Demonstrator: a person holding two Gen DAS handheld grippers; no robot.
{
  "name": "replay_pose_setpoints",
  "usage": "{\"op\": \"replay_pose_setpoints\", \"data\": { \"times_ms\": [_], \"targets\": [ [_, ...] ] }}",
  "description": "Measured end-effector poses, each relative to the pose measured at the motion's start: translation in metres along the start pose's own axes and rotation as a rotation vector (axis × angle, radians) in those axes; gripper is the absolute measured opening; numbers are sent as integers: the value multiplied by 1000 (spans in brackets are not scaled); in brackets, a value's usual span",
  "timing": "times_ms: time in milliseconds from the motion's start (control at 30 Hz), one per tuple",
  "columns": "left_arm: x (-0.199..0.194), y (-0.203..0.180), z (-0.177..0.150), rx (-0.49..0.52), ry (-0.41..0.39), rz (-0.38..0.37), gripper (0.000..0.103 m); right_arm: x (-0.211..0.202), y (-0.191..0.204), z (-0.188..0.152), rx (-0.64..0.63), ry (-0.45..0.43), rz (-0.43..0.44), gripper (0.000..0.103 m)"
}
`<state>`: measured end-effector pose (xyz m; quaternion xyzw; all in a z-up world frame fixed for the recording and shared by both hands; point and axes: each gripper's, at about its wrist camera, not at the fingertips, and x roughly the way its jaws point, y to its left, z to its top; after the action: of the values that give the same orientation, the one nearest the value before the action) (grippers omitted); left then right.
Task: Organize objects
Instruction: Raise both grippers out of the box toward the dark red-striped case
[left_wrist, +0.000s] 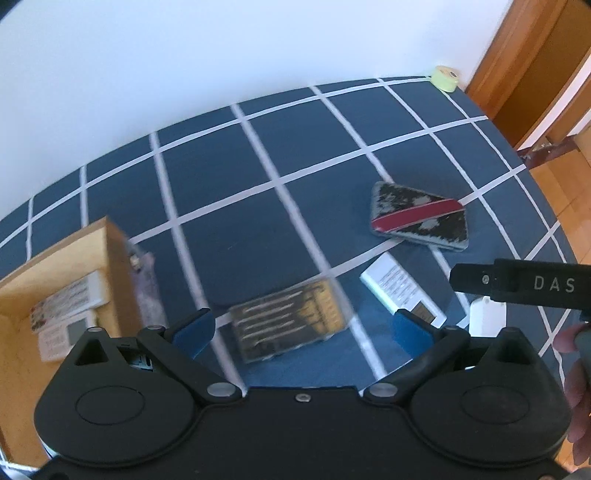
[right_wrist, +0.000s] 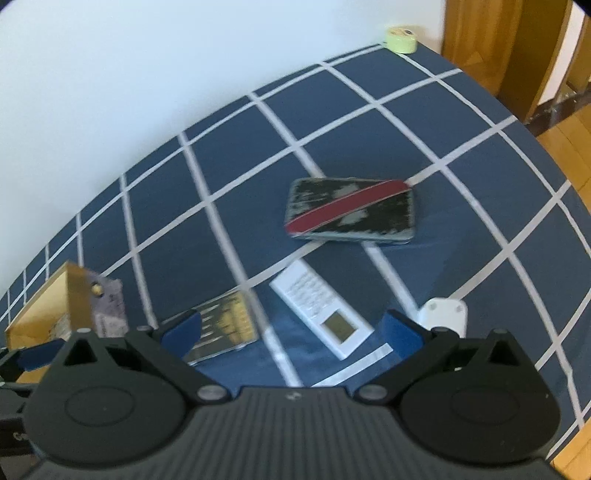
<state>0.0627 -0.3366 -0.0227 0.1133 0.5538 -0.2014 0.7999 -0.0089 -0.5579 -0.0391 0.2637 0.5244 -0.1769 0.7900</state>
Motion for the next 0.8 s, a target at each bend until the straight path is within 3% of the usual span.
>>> {"op": "replay_pose_setpoints", "data": {
  "times_ms": [367, 800],
  "targets": [
    [50, -37, 37, 69, 65, 4, 103, 33, -63, 45, 99, 31, -10, 103],
    [128, -61, 78, 158, 163, -10, 103, 87, -92, 86, 153, 69, 9, 103]
  ]
}}
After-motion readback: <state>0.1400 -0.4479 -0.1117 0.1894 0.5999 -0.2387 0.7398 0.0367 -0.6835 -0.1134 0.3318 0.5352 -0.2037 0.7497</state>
